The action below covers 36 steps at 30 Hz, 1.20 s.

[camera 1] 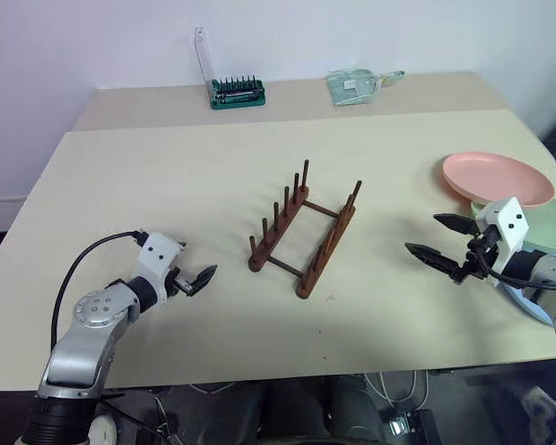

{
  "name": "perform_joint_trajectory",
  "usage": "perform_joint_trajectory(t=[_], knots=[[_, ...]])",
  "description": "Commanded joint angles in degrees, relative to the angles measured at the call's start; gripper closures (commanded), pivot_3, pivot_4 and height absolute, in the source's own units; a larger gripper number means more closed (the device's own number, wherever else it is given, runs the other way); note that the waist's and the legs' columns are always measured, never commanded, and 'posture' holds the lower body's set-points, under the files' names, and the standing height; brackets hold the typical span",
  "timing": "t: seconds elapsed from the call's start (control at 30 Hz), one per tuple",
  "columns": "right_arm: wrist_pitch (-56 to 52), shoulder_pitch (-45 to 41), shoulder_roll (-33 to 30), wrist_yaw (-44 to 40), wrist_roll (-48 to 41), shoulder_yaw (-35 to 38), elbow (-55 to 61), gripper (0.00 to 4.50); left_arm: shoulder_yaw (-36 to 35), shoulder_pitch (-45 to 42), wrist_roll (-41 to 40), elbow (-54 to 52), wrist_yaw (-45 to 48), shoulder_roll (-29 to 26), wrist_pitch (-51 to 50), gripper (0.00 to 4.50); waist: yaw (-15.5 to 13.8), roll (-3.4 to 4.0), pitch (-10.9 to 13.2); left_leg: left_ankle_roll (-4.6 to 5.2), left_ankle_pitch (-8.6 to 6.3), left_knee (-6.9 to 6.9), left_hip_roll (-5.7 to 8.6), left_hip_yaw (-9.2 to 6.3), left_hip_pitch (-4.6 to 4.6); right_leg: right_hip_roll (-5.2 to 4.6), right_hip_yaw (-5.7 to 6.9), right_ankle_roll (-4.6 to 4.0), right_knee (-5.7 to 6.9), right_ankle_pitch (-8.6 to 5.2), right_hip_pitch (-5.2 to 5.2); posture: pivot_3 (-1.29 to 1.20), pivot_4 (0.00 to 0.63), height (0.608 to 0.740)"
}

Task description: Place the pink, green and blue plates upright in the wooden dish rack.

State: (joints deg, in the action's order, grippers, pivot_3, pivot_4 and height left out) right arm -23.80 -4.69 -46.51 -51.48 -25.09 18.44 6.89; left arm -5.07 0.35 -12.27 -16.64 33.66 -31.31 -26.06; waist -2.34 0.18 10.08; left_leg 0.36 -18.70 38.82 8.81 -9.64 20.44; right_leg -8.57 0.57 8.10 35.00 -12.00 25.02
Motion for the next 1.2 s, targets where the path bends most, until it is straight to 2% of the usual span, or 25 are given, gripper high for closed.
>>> perform_joint_trajectory(t=[0.03,0.6,0.77,0.83,0.93,1.07,1.2], knots=[[1.88,-1.36,-0.14,-0.07,0.48,-0.04,-0.38,0.00,-0.41,0.86,-0.63,-2.38,-0.29,-0.04,-0.64,0.04,0.01,0.00,0.00,0.01,0.00,0.00,0.00,0.00,0.00,0.00,0.00,0.00,0.00,0.00,0.00,0.00,0.150,0.738],[3.47,-3.76,1.76,0.49,1.49,-4.62,0.25,0.00,-1.91,3.61,-4.10,-8.47,0.07,-1.32,-3.42,0.04,-0.04,-0.02,0.05,0.01,-0.01,0.00,0.00,0.07,0.04,0.01,-0.08,0.01,0.00,0.01,0.06,0.00,0.150,0.738],[2.56,-3.90,3.80,1.03,1.04,-6.91,2.29,0.00,-0.03,7.03,-10.81,-16.08,6.05,-3.88,-8.59,0.04,0.16,-0.01,0.10,0.01,-0.01,-0.01,-0.01,0.13,0.04,0.02,-0.15,0.01,0.01,0.01,0.12,0.00,0.150,0.738],[1.60,-3.82,4.32,1.10,0.45,-7.91,4.08,0.00,2.19,8.17,-12.47,-19.73,7.50,-5.43,-11.06,0.04,0.06,-0.01,0.12,0.01,-0.01,-0.01,-0.02,0.15,0.06,0.03,-0.16,0.01,0.02,0.01,0.16,0.00,0.150,0.738],[-0.45,-2.49,4.21,0.24,-1.32,-8.71,8.27,0.00,10.23,7.11,-10.28,-23.76,6.11,-5.82,-13.08,0.04,-0.22,0.00,0.15,0.09,-0.05,-0.01,-0.01,0.17,0.08,0.02,-0.18,0.01,0.00,0.01,0.14,0.00,0.150,0.738],[-3.10,-1.13,4.24,0.73,-2.56,-9.72,12.91,0.00,18.35,3.45,-7.60,-23.01,1.80,-1.62,-14.96,0.04,-0.17,-0.10,0.21,0.34,-0.20,0.01,0.00,0.16,0.06,0.03,-0.18,0.02,-0.01,0.02,0.09,0.00,0.150,0.738],[-4.59,0.62,4.06,1.22,-3.11,-9.98,16.39,0.00,26.23,-1.21,-2.25,-19.37,-7.36,7.77,-17.20,0.04,-0.17,-0.12,0.23,0.34,-0.20,0.03,0.00,0.17,0.06,0.03,-0.19,0.04,-0.01,0.03,0.08,0.00,0.150,0.738]])
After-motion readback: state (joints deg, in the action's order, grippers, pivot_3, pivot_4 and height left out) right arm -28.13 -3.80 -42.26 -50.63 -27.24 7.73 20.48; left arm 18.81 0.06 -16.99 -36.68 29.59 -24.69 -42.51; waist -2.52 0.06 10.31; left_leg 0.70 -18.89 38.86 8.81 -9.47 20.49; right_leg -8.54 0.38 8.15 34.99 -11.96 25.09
